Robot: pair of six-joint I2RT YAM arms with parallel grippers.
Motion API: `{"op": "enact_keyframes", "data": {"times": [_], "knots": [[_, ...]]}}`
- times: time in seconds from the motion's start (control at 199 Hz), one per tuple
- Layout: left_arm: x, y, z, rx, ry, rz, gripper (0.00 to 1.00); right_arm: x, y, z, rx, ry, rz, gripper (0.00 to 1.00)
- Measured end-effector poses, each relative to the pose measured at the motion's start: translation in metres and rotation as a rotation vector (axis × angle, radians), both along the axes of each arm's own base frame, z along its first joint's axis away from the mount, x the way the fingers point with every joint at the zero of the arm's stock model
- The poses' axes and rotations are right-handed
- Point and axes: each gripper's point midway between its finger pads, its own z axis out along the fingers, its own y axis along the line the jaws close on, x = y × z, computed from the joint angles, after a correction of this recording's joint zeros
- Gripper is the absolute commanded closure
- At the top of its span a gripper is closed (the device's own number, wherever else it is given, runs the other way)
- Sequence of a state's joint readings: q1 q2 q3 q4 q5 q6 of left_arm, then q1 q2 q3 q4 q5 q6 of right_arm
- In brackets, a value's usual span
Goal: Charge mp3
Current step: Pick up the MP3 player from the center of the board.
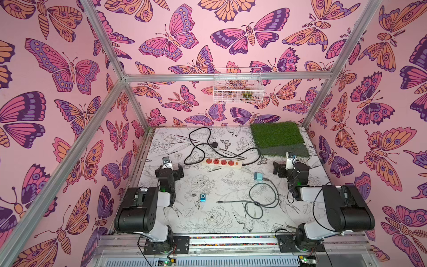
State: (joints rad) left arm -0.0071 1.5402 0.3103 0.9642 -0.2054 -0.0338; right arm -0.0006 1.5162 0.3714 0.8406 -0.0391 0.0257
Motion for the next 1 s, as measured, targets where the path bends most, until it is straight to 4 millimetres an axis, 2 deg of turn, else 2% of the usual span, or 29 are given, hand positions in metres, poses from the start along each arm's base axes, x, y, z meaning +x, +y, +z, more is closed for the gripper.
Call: {"op": "enact_keyframes", "data": {"times": [0.952, 1.003], "knots": [[0.0, 0.0001, -0.0004, 0.0, 0.01, 0.0, 0.0, 0.0, -0.0001, 0.0001, 0.0, 0.0, 0.0, 0.01], [0.0013, 0.0014, 0.0042, 0.0, 0.021, 0.008, 0.0, -0.0001, -0.0001, 0.0009, 0.0, 0.008, 0.0, 0.01]]}}
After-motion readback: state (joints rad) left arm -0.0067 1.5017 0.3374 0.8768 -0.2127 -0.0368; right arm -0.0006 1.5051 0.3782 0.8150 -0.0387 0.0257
